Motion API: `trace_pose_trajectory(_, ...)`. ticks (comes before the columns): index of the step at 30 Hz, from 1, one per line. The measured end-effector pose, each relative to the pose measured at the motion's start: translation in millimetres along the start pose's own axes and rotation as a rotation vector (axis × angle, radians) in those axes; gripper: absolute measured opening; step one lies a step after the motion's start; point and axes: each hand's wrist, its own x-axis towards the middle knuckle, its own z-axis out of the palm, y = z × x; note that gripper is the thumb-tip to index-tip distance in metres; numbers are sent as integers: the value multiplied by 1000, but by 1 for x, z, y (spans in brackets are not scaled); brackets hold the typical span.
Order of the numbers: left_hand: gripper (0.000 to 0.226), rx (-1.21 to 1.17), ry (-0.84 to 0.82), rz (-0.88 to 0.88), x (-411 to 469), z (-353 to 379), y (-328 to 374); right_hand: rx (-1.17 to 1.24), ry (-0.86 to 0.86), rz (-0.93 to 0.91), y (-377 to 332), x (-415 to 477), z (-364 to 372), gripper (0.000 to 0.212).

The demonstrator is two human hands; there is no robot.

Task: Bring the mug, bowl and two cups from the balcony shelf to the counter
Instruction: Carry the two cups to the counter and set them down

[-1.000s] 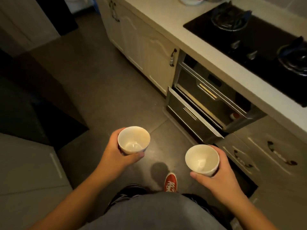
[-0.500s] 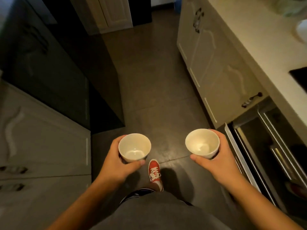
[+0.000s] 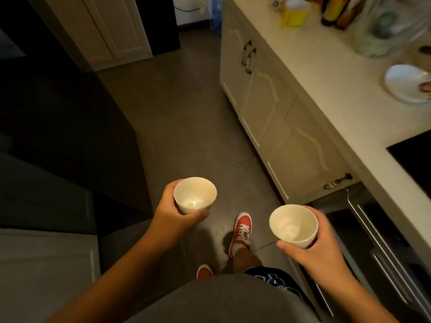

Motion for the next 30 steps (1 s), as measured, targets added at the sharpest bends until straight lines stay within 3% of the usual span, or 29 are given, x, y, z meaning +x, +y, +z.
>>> trace_pose_trajectory(7, 80, 37, -52, -19, 112, 41, 32, 45, -13, 79, -6, 113, -27, 93)
trace_pose_trajectory(14, 82, 25, 34, -99, 179, 42, 65, -28, -120, -10, -54, 257, -14, 95)
trace_pose_trajectory(21, 79, 41, 105, -93, 252, 7, 77, -10, -229, -175, -105, 382, 31, 87)
trace_pose_trajectory(30, 80, 41, 100, -115, 417, -69, 84, 29, -189, -84, -147, 497, 95, 87)
